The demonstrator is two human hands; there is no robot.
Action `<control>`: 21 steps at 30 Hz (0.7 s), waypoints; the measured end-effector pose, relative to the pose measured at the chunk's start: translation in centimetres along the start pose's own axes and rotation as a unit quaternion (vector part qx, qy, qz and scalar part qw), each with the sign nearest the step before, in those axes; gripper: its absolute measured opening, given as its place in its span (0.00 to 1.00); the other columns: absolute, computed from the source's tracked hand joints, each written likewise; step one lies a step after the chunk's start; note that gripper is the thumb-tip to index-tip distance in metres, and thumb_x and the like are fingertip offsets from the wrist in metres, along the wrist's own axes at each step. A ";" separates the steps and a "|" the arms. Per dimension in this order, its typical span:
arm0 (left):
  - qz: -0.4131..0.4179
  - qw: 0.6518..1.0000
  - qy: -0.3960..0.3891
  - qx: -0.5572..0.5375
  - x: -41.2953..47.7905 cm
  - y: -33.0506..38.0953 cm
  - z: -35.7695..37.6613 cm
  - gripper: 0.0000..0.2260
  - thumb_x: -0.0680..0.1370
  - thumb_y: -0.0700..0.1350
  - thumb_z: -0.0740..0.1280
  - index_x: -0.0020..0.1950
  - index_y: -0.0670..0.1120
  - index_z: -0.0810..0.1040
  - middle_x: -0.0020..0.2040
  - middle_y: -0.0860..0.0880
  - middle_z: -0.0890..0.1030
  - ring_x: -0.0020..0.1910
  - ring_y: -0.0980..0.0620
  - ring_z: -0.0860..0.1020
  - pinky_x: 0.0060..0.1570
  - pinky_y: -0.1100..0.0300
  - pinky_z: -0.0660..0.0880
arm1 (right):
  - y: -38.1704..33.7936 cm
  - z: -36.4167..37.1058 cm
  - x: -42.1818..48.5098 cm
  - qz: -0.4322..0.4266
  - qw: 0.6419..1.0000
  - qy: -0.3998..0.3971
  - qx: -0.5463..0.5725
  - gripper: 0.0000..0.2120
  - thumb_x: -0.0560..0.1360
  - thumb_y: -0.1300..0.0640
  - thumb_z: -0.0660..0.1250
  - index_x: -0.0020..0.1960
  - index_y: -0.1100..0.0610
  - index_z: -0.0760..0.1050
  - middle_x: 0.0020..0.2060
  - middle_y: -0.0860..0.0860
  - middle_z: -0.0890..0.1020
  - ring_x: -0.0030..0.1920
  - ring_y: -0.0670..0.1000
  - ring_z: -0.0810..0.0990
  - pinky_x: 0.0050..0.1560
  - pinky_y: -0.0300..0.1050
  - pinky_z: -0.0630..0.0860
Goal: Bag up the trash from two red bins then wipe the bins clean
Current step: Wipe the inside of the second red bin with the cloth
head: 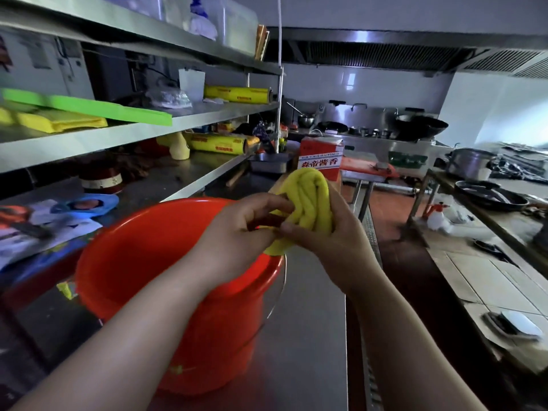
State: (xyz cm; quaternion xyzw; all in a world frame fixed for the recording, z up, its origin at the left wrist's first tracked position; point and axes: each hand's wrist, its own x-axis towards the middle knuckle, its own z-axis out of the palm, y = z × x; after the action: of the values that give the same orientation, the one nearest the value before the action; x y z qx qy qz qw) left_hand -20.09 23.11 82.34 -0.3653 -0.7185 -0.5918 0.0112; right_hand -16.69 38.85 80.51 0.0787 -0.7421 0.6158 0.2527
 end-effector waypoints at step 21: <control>-0.118 0.882 0.046 0.454 -2.3 -15.4 -20.3 0.19 0.74 0.49 0.69 0.64 0.51 0.73 0.64 0.48 0.73 0.64 0.46 0.68 0.63 0.55 0.62 | 5.9 16.0 4.9 0.072 0.923 -0.047 -0.376 0.26 0.64 0.56 0.72 0.61 0.49 0.73 0.47 0.48 0.79 0.46 0.51 0.77 0.42 0.42 0.70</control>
State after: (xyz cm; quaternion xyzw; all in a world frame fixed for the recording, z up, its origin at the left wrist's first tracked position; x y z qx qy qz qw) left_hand -35.15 4.03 74.43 -0.2052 -0.9448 -0.2141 0.1389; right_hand -27.82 25.87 75.86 -0.0465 -0.9338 0.3035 0.1835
